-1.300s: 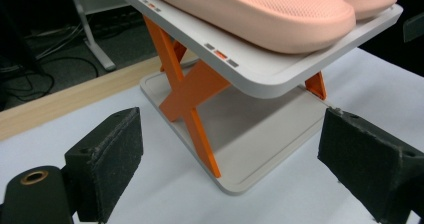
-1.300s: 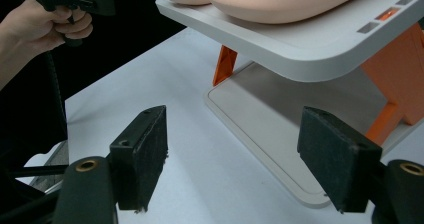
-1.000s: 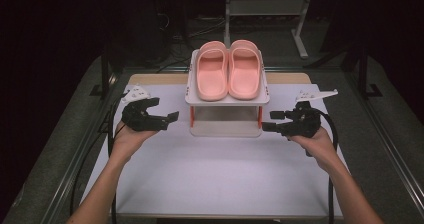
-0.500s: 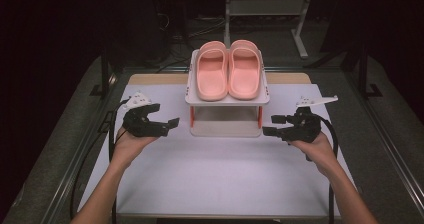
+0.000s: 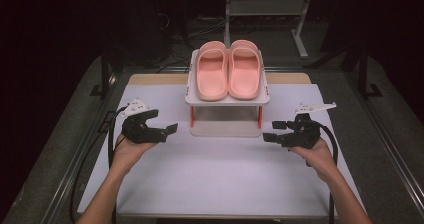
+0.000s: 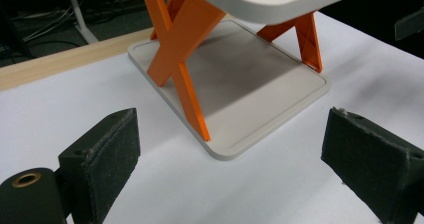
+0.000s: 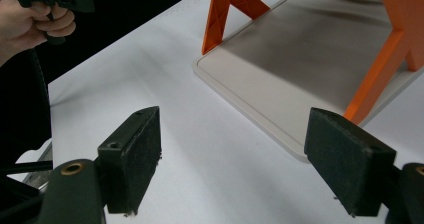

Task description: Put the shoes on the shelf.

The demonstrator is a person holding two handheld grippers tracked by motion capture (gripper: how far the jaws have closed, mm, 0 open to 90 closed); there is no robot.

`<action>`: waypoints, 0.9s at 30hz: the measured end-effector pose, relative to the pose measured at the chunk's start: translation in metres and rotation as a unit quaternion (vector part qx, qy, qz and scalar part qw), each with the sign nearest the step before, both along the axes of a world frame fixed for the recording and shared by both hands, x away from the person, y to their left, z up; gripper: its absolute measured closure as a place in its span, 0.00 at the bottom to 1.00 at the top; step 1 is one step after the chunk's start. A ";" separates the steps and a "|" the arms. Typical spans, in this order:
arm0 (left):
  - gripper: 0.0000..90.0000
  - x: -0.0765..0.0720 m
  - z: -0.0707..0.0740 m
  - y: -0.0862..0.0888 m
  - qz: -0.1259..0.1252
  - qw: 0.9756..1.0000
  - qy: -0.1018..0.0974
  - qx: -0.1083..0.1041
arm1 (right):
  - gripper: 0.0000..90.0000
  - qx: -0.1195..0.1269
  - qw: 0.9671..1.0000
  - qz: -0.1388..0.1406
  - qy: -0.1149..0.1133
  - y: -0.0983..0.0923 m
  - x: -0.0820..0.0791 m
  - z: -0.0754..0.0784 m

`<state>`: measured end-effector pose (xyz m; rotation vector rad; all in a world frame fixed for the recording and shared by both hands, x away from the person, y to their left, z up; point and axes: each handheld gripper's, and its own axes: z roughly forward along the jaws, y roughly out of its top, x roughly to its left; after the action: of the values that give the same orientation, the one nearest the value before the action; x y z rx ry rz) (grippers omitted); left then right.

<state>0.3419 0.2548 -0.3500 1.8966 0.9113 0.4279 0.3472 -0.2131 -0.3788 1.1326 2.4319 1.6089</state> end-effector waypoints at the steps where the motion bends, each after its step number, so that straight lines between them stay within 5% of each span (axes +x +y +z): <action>1: 0.09 -0.001 -0.001 0.000 -0.002 1.000 0.001 0.000 | 0.24 0.000 1.000 0.000 -0.001 0.000 0.000 -0.001; 27: 0.09 -0.022 -0.029 0.014 0.013 1.000 0.010 0.000 | 0.24 0.000 1.000 0.001 0.003 -0.008 -0.018 -0.023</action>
<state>0.3199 0.2685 -0.3787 1.8935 0.9507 0.4239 0.3288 -0.2215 -0.4013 1.1370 2.4369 1.6074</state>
